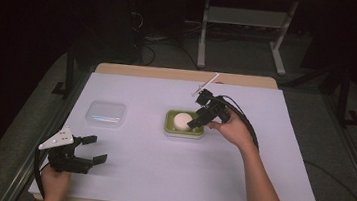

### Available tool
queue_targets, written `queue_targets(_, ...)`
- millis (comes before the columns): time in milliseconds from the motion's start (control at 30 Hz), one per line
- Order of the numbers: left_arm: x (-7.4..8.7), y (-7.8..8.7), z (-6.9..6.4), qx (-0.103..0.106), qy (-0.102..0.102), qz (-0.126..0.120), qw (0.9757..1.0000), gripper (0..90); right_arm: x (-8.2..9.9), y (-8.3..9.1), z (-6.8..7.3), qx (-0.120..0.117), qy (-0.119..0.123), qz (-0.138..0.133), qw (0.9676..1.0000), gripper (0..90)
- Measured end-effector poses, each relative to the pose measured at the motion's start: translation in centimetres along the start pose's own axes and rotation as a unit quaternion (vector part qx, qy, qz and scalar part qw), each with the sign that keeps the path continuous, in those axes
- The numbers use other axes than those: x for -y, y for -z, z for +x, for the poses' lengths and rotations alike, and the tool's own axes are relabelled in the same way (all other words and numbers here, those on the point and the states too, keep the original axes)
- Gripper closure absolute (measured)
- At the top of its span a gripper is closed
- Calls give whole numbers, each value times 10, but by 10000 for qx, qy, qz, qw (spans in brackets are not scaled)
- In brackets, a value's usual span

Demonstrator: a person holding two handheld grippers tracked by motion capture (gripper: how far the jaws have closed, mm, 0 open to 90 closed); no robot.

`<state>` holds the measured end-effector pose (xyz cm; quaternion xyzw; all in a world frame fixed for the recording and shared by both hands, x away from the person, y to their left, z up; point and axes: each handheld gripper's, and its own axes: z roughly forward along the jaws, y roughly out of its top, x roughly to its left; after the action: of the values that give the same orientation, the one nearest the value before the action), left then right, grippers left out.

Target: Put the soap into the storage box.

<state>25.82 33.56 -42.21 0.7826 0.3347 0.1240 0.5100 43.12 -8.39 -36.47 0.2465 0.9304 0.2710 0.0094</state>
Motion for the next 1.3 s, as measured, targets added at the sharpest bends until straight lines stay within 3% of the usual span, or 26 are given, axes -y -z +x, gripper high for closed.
queue_targets(633,0,-1,-1,1,-9,8,10000,145,30,20,7,-65,-117,-223,9997,329)
queue_targets(1300,0,-1,-1,-11,-26,13,10000,145,61,24,16,-96,-166,-276,9994,323)
